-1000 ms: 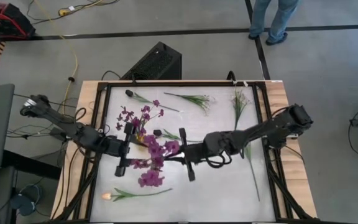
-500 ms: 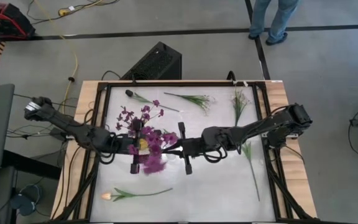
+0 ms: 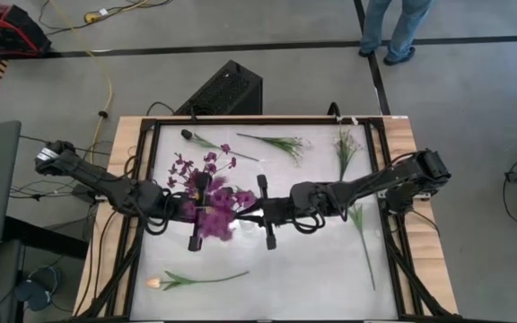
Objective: Sort flowers into vase by color
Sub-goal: Put the purple flower into the yellow vase
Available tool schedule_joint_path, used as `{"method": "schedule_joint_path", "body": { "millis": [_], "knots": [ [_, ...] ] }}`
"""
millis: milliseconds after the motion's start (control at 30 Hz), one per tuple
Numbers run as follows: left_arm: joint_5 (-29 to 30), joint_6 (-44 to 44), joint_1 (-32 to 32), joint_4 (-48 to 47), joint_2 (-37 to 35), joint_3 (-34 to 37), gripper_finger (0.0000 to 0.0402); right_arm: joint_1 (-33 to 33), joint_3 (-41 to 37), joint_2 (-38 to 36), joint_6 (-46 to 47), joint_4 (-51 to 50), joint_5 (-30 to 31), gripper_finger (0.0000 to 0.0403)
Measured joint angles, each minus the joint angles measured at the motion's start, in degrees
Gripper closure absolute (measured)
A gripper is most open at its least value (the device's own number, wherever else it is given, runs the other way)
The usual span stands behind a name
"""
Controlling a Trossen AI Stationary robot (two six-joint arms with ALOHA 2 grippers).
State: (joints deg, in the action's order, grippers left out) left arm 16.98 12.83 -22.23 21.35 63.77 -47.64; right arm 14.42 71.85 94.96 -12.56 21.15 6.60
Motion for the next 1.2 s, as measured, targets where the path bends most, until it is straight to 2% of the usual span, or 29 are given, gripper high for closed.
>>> {"method": "schedule_joint_path", "body": {
  "millis": [67, 267, 467, 600, 700, 833, 1000, 1200],
  "knots": [
    [-1.3, 0.0, 0.3, 0.0, 0.0, 0.0, 0.0389, 0.0, 0.0, 0.0, 0.0, 0.0, -0.3, 0.0360],
    [-1.3, 0.0, 0.3, -6.1, -0.4, -2.7, 0.0396, 0.5, 0.0, -0.1, -1.5, -0.9, -0.3, 0.0303],
    [1.0, 0.0, -1.4, -20.5, -4.3, -7.6, 0.0397, 1.4, 0.1, -0.5, -3.2, -5.5, 2.0, 0.0217],
    [4.0, -2.2, -5.5, -31.3, -8.5, -9.5, 0.0398, 1.4, 0.1, -0.6, -2.4, -11.4, 2.1, 0.0178],
    [5.8, -4.9, -9.8, -37.7, -11.9, -9.5, 0.0399, 1.3, 0.1, -0.6, -0.6, -14.2, 2.1, 0.0168],
    [9.4, -8.1, -15.1, -40.5, -14.3, -5.7, 0.0399, 1.3, 0.1, -0.6, 0.4, -16.3, 2.1, 0.0171],
    [18.6, -8.4, -18.6, -37.0, -14.6, 1.0, 0.0399, 1.3, 0.1, -0.6, 0.5, -16.2, 0.9, 0.0179],
    [26.4, -1.5, -18.6, -26.9, -14.7, 8.2, 0.0399, 1.3, 0.1, 0.0, 0.6, -15.9, 0.7, 0.0184]
  ]
}}
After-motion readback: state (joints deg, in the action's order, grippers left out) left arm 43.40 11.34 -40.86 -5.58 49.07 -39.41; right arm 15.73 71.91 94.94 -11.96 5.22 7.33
